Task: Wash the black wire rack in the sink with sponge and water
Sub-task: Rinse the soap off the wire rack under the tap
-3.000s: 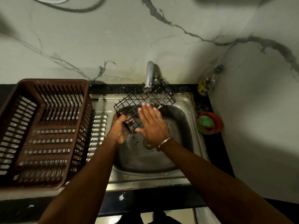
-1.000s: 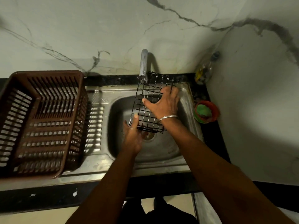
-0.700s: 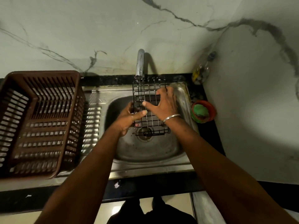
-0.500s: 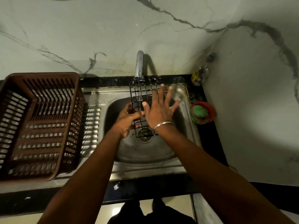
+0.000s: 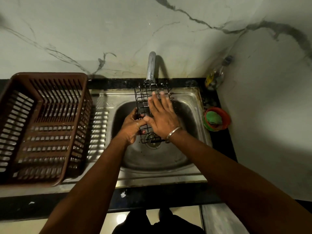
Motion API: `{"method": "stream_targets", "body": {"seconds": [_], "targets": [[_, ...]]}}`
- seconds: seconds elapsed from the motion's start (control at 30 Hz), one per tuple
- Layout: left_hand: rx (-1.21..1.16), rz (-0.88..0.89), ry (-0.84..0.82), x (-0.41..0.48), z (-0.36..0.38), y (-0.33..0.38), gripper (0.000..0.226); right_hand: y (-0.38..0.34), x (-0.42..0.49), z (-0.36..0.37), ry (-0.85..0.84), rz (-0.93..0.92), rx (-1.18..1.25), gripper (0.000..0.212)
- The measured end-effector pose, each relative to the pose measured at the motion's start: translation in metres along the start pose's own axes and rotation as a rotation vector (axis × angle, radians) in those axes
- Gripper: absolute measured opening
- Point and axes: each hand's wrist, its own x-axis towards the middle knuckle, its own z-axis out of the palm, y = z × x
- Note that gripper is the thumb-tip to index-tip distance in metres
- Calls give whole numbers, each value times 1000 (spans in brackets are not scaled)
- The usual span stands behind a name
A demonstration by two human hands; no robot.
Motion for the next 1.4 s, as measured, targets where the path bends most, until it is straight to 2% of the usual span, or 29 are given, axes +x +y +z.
{"method": "stream_targets", "body": {"seconds": [0.07,0.17,0.27,0.33,0.43,0.53,0.6,0.67,0.7,0.77,0.83,0.93,1.03,1.1,1.33,1.4], "targets": [[2,0,-21,4,3,-2,105,-1,2,0,-13,-101,-46,82],[22,16,-50,10,7,1,98,-2,4,-3,19,-31,-43,79],[20,33,-86,14,6,5,91,0,9,-5,8,-100,-80,78],[22,38,-85,14,6,7,83,4,14,-8,33,-55,-82,76],[15,30,-109,16,3,7,96,10,20,-9,37,-88,-109,78],[38,51,-123,19,3,8,78,13,24,-11,79,-40,-93,76],[49,55,-134,20,4,8,69,13,28,-12,68,-91,-102,77],[61,60,-155,20,8,9,67,11,29,-11,59,-163,-127,74],[76,68,-159,20,9,9,66,9,29,-11,75,-102,-106,74],[95,79,-155,20,10,7,73,7,32,-11,103,22,-66,80],[81,69,-151,19,8,5,84,8,34,-7,84,-5,-98,81],[92,86,-152,19,5,0,74,13,38,-12,90,31,-54,77],[101,96,-150,18,6,-2,75,8,41,-12,49,-55,-120,80],[99,99,-160,16,9,-1,77,6,44,-13,73,5,-95,79],[88,85,-154,17,9,-8,116,5,56,-23,108,66,-94,76],[74,73,-162,18,9,-9,125,5,60,-24,103,23,-127,75]]}}
